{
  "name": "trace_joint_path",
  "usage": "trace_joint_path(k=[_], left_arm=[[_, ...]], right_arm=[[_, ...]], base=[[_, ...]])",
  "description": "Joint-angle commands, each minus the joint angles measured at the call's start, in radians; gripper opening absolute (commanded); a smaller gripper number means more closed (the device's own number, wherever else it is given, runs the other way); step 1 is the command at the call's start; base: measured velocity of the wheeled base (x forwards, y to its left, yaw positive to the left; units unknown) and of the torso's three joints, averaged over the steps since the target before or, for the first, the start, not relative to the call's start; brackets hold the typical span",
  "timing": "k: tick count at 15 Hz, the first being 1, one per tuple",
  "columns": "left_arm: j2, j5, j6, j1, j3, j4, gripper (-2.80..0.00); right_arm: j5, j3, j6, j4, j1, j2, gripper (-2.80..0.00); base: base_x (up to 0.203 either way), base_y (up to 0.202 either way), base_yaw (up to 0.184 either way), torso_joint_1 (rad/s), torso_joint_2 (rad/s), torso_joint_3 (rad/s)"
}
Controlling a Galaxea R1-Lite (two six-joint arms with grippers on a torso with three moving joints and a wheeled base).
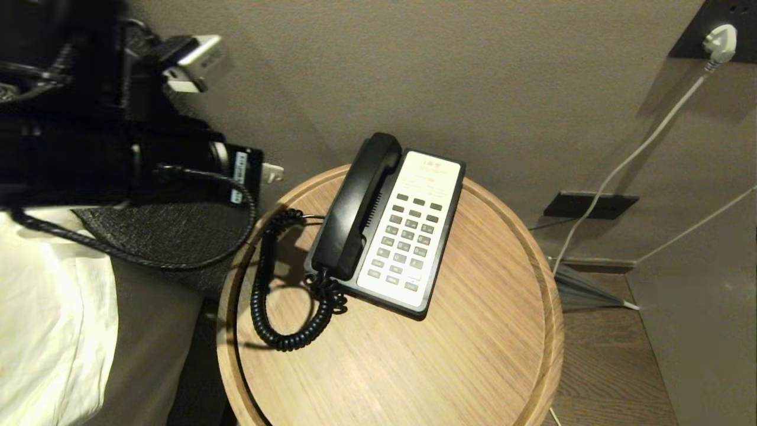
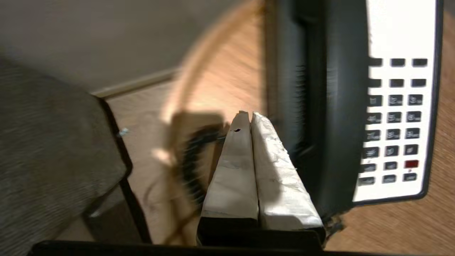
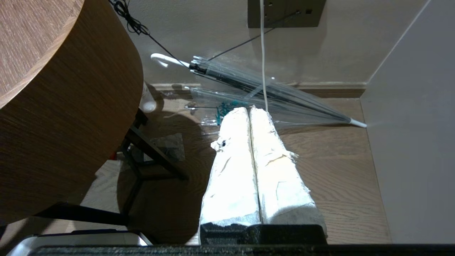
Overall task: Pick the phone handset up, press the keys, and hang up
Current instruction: Pick up the desk phone handset
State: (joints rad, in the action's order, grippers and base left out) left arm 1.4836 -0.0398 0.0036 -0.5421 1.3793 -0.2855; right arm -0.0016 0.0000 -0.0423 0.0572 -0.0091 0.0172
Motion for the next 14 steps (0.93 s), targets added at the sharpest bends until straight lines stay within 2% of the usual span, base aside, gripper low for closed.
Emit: trace_joint_path(k=[1, 2, 3, 6, 12, 14], left_arm=[[0.11, -0.034, -0.003, -0.078, 0.095, -0.084, -2.8], [0.115, -0.05, -0.007, -0.088, 0.128, -0.12, -2.8], [0.117, -0.075, -0.008, -0.092, 0.151, -0.133, 0.0], [0.11, -0.108, -0.014, -0.099, 0.163, -0.151, 0.0], [0.146, -0.167, -0.008, -0.214, 0.212, -0.153, 0.0], [0.153, -0.198, 0.004, -0.22, 0.205, -0.158, 0.0]], right_arm=[[0.0, 0.021, -0.001, 0.001, 0.0, 0.0, -2.8], [0.0, 0.021, -0.001, 0.001, 0.0, 0.0, -2.8], [0.0, 0.021, -0.001, 0.001, 0.0, 0.0, -2.8], [0.0, 0.021, -0.001, 0.001, 0.0, 0.0, -2.8], [0.0, 0.021, -0.001, 0.001, 0.0, 0.0, -2.8], [0.0, 0.021, -0.001, 0.001, 0.0, 0.0, -2.8]], base=[[0.0, 0.0, 0.0, 0.0, 0.0, 0.0], [0.0, 0.0, 0.0, 0.0, 0.0, 0.0], [0.0, 0.0, 0.0, 0.0, 0.0, 0.0], [0.0, 0.0, 0.0, 0.0, 0.0, 0.0], [0.0, 0.0, 0.0, 0.0, 0.0, 0.0], [0.0, 0.0, 0.0, 0.0, 0.0, 0.0]])
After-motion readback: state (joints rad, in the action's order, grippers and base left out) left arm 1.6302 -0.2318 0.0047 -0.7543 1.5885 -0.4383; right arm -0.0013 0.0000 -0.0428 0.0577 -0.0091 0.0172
